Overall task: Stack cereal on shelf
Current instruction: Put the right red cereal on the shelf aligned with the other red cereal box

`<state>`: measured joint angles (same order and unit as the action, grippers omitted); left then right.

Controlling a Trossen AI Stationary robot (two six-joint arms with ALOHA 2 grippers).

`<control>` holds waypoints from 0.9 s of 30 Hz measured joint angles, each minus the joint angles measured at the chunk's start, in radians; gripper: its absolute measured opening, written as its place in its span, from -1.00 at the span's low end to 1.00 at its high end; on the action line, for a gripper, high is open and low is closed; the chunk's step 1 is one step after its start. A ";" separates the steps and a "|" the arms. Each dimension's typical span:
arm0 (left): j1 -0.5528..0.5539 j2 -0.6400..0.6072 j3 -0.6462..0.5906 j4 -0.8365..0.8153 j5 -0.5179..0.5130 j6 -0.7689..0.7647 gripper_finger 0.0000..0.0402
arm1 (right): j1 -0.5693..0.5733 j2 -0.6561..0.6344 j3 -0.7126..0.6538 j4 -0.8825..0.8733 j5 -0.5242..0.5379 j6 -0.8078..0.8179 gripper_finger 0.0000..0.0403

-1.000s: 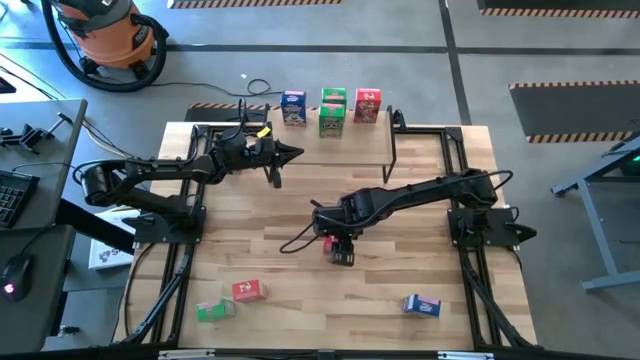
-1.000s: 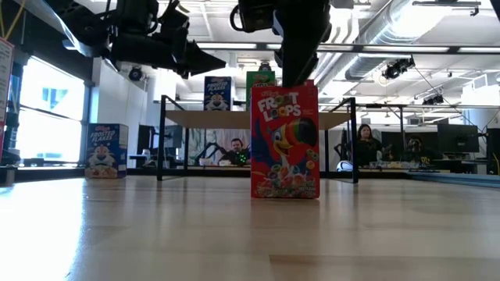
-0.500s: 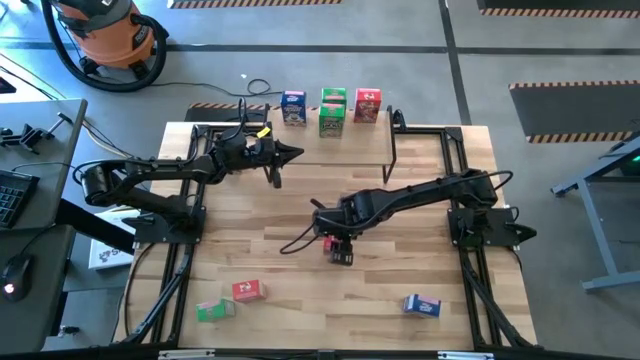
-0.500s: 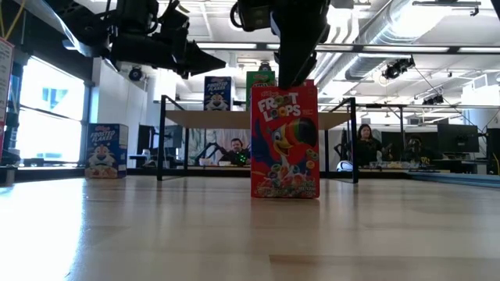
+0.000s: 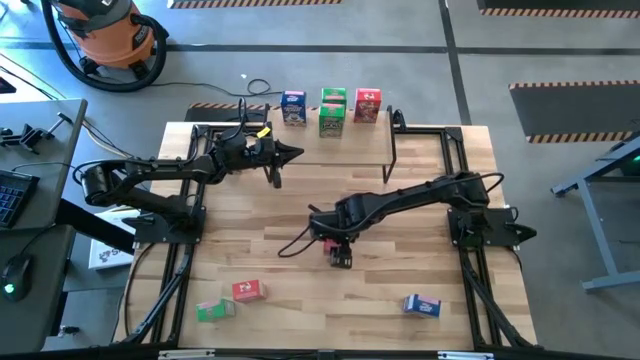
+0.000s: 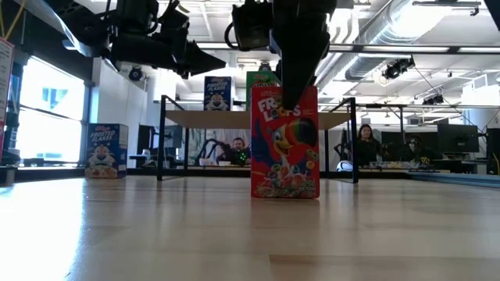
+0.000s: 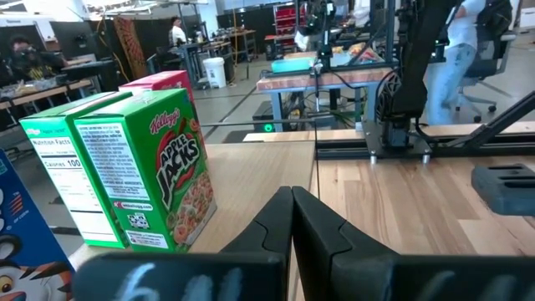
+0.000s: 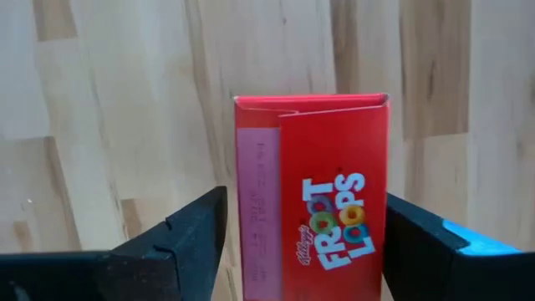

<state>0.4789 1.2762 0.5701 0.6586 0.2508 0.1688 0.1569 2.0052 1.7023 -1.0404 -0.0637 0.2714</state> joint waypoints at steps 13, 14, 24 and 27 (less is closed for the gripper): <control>0.000 0.000 0.000 -0.002 0.000 0.000 -1.00 | -0.015 0.000 0.005 -0.017 -0.018 -0.060 -0.14; 0.000 0.000 0.000 -0.002 0.000 0.000 -1.00 | -0.017 -0.003 0.005 -0.018 -0.019 -0.072 -0.17; 0.015 0.000 0.000 -0.002 0.002 -0.002 -1.00 | -0.088 -0.146 0.006 -0.106 -0.014 -0.161 -0.18; 0.027 0.000 0.000 -0.003 0.005 -0.010 -1.00 | -0.135 -0.198 0.006 -0.175 0.012 -0.202 -0.17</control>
<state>0.5064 1.2762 0.5701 0.6557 0.2563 0.1585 0.0215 1.8072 1.7084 -1.2157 -0.0521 0.0693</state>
